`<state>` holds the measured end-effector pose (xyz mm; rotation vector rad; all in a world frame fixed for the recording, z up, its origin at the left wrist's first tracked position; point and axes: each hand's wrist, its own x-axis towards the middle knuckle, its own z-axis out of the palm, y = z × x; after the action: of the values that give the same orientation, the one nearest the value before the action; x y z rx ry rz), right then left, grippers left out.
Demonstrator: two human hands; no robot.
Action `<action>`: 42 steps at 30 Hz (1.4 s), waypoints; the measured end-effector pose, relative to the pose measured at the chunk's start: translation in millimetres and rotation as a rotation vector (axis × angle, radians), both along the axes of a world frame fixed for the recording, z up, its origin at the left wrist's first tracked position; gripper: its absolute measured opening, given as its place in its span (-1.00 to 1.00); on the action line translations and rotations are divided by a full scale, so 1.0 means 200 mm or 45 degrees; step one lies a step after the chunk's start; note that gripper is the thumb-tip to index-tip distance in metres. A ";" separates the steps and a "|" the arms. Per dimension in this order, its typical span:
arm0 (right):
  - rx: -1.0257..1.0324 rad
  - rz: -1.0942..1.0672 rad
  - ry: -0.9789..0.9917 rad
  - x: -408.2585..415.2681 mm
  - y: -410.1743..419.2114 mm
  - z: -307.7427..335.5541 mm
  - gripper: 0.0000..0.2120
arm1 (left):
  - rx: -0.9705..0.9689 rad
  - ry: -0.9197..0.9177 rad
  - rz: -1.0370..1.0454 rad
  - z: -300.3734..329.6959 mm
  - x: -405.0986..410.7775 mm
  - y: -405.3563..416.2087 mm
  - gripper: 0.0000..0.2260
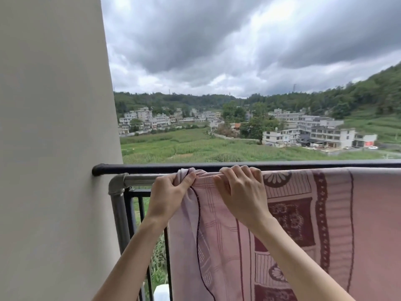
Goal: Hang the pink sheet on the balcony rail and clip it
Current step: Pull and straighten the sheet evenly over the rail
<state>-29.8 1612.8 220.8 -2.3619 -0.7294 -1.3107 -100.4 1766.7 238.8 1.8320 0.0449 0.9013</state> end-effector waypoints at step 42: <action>-0.016 0.096 -0.129 -0.06 0.62 0.00 -0.62 | 0.565 0.080 0.764 0.04 -0.21 0.50 -0.91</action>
<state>-41.2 1736.2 220.8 -2.2675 -0.8504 -1.4060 -141.6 1866.2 246.2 2.3114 0.4900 1.3462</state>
